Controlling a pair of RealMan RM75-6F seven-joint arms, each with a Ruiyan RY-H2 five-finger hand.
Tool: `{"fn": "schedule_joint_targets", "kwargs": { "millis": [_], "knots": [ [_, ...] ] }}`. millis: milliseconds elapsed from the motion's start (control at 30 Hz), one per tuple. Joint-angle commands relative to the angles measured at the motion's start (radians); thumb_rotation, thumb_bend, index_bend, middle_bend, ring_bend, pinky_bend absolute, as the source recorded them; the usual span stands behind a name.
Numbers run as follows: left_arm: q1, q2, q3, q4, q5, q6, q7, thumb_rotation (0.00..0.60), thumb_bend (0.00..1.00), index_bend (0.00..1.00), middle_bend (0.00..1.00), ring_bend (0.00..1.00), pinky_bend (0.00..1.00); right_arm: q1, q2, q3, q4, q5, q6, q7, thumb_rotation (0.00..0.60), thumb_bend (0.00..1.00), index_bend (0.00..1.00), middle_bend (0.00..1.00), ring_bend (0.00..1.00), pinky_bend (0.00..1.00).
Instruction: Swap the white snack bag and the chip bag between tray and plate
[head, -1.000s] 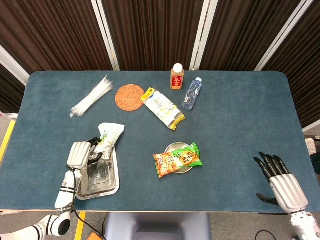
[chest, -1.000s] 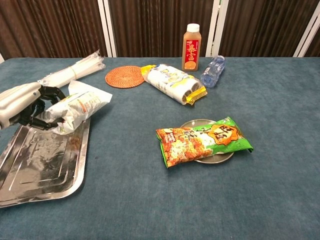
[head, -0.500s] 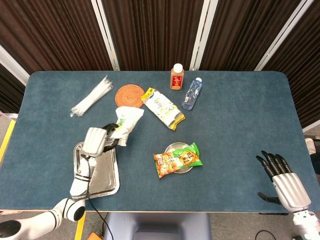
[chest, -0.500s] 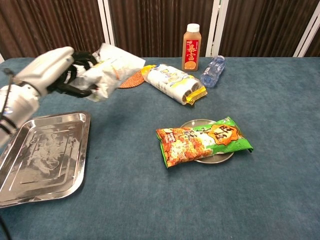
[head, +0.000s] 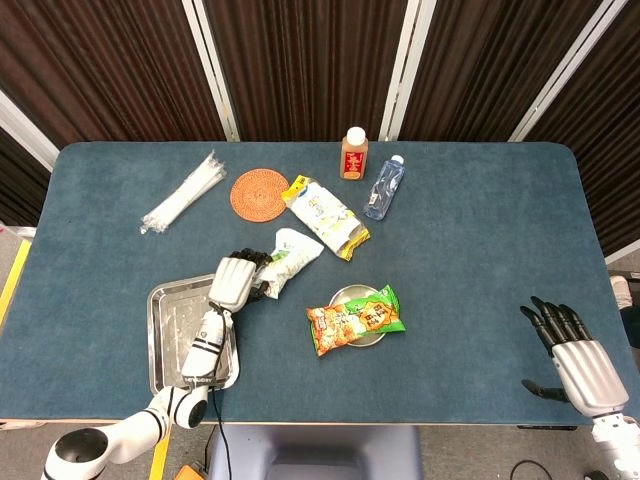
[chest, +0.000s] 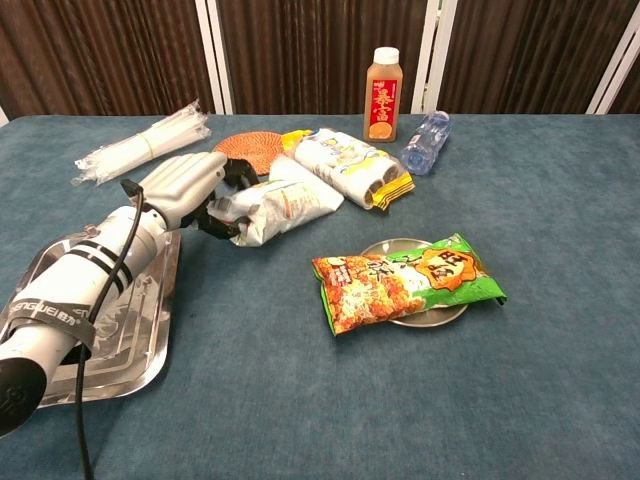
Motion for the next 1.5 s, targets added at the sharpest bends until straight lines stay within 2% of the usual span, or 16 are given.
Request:
{"fn": "schedule_joint_targets", "kwargs": {
  "millis": [33, 100, 233, 300, 433, 500, 600, 667, 767, 833, 900, 1067, 1267, 1500],
  "knots": [
    [0.005, 0.015, 0.006, -0.058, -0.005, 0.009, 0.014, 0.600, 0.37, 0.00, 0.00, 0.00, 0.18, -0.001, 0.000, -0.002, -0.002, -0.006, 0.003, -0.001, 0.600, 0.10, 0.00, 0.00, 0.00, 0.00],
    [0.017, 0.038, 0.014, -0.117, -0.005, 0.019, 0.029, 0.600, 0.37, 0.00, 0.00, 0.00, 0.17, -0.003, 0.001, -0.004, -0.004, -0.010, 0.008, -0.001, 0.600, 0.10, 0.00, 0.00, 0.00, 0.00],
    [0.026, 0.055, 0.021, -0.154, -0.006, 0.023, 0.048, 0.600, 0.37, 0.00, 0.00, 0.00, 0.16, -0.004, 0.001, -0.004, -0.005, -0.012, 0.010, 0.000, 0.600, 0.10, 0.00, 0.00, 0.00, 0.00],
    [0.051, 0.095, 0.042, -0.227, -0.004, 0.035, 0.099, 0.600, 0.37, 0.00, 0.00, 0.00, 0.16, -0.006, 0.003, -0.006, -0.008, -0.020, 0.017, 0.001, 0.600, 0.10, 0.00, 0.00, 0.00, 0.00],
    [0.167, 0.277, 0.098, -0.526, -0.054, 0.072, 0.268, 0.600, 0.37, 0.00, 0.00, 0.00, 0.16, -0.004, 0.005, -0.022, -0.011, -0.047, 0.011, 0.003, 0.600, 0.10, 0.00, 0.00, 0.00, 0.00],
    [0.211, 0.347, 0.121, -0.633, -0.065, 0.104, 0.310, 0.600, 0.37, 0.00, 0.00, 0.00, 0.16, -0.003, 0.005, -0.027, -0.012, -0.057, 0.008, 0.000, 0.600, 0.10, 0.00, 0.00, 0.00, 0.00],
    [0.298, 0.467, 0.192, -0.777, -0.027, 0.185, 0.313, 0.600, 0.37, 0.00, 0.00, 0.00, 0.15, 0.005, -0.008, -0.031, -0.006, -0.078, 0.003, -0.006, 0.600, 0.10, 0.00, 0.00, 0.00, 0.00],
    [0.361, 0.548, 0.266, -0.841, 0.039, 0.250, 0.283, 0.600, 0.37, 0.00, 0.00, 0.00, 0.13, 0.020, -0.028, -0.030, 0.002, -0.088, -0.014, -0.004, 0.600, 0.10, 0.00, 0.00, 0.00, 0.00],
    [0.452, 0.638, 0.383, -0.855, 0.168, 0.367, 0.272, 0.600, 0.37, 0.00, 0.00, 0.00, 0.11, 0.064, -0.066, -0.013, 0.004, -0.092, -0.070, -0.020, 0.600, 0.10, 0.00, 0.00, 0.00, 0.00],
    [0.517, 0.666, 0.432, -0.830, 0.231, 0.460, 0.274, 0.600, 0.37, 0.00, 0.00, 0.00, 0.11, 0.104, -0.101, 0.010, -0.003, -0.072, -0.130, -0.066, 0.600, 0.10, 0.00, 0.00, 0.00, 0.00],
    [0.568, 0.673, 0.449, -0.805, 0.255, 0.531, 0.259, 0.600, 0.38, 0.00, 0.00, 0.00, 0.10, 0.143, -0.137, 0.035, -0.015, -0.035, -0.195, -0.118, 0.600, 0.11, 0.00, 0.00, 0.00, 0.00],
    [0.657, 0.659, 0.424, -0.705, 0.263, 0.659, 0.228, 0.600, 0.39, 0.00, 0.00, 0.00, 0.09, 0.247, -0.265, 0.117, -0.024, 0.085, -0.340, -0.270, 0.600, 0.17, 0.00, 0.02, 0.00, 0.00],
    [0.674, 0.682, 0.397, -0.686, 0.258, 0.655, 0.160, 0.600, 0.38, 0.00, 0.00, 0.00, 0.09, 0.343, -0.431, 0.188, 0.024, 0.237, -0.433, -0.470, 0.600, 0.20, 0.09, 0.08, 0.00, 0.00],
    [0.684, 0.702, 0.373, -0.692, 0.252, 0.633, 0.128, 0.600, 0.38, 0.00, 0.00, 0.00, 0.09, 0.422, -0.591, 0.223, 0.130, 0.327, -0.463, -0.566, 0.600, 0.24, 0.27, 0.20, 0.03, 0.09]
  ]
}}
